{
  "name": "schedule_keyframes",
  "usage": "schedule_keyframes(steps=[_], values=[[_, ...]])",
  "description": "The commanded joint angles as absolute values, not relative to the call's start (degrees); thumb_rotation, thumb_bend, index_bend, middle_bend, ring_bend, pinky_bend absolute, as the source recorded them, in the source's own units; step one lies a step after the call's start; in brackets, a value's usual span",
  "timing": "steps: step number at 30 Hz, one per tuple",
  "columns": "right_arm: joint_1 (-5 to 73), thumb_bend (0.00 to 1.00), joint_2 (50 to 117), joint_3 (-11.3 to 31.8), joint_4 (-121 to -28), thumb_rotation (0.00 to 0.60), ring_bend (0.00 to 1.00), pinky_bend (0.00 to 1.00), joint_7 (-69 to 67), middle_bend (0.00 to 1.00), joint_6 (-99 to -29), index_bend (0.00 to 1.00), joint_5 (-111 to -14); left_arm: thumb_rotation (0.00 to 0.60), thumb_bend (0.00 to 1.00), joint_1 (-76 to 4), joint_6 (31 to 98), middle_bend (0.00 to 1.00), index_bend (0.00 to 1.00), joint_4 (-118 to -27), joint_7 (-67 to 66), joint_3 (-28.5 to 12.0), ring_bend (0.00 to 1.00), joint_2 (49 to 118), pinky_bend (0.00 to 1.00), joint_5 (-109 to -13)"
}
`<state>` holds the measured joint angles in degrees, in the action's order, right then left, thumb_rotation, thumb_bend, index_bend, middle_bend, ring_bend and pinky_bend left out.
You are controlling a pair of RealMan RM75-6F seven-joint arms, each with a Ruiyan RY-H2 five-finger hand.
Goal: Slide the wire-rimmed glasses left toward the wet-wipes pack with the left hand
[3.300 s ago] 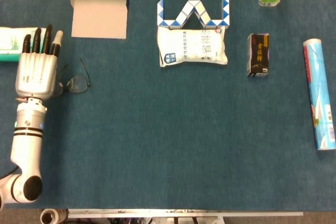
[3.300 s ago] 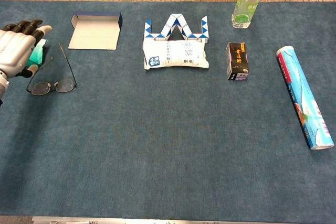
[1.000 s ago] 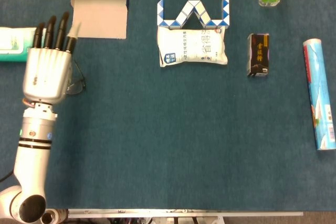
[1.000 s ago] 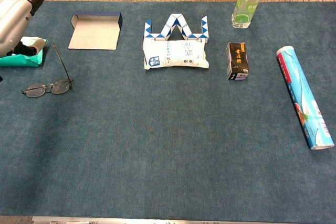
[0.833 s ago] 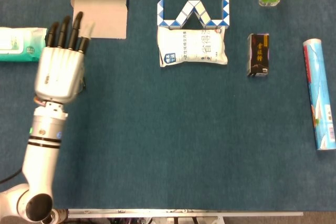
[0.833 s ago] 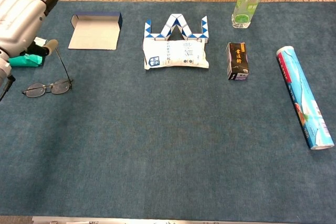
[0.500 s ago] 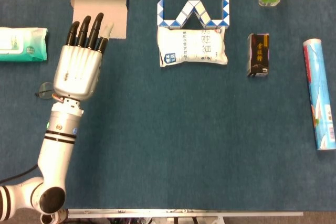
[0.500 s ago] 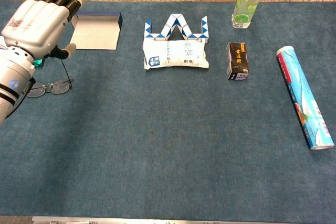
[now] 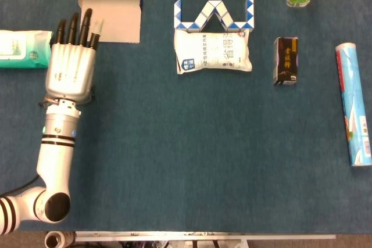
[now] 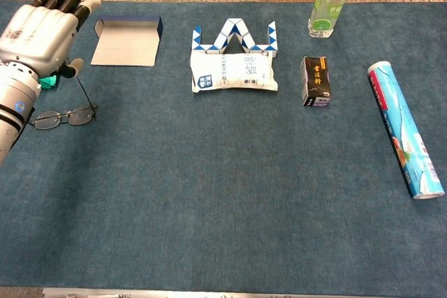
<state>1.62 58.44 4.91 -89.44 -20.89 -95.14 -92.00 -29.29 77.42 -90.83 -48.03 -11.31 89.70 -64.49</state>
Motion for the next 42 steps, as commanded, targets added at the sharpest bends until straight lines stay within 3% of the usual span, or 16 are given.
schedule_keyframes(steps=[1, 20, 42], values=[[1.7, 0.16, 58.5, 4.9, -89.5, 0.6, 0.11, 0.28, -20.8, 0.34, -95.0, 0.62, -91.9, 0.6, 0.32, -28.9, 77.8, 0.0, 0.02, -90.4, -47.8, -11.0, 0.0, 89.3, 0.11, -64.3], [1.8, 0.16, 58.6, 5.0, -89.6, 0.6, 0.11, 0.28, -20.2, 0.34, -94.6, 0.62, -91.6, 0.6, 0.32, -25.4, 77.8, 0.0, 0.02, -84.8, -43.4, -8.2, 0.0, 88.0, 0.11, -62.6], [1.6, 0.16, 58.5, 5.0, -89.9, 0.6, 0.11, 0.28, -20.0, 0.34, -95.0, 0.62, -91.7, 0.6, 0.32, -23.2, 73.4, 0.0, 0.02, -71.4, -35.7, -6.4, 0.0, 92.9, 0.11, -61.8]])
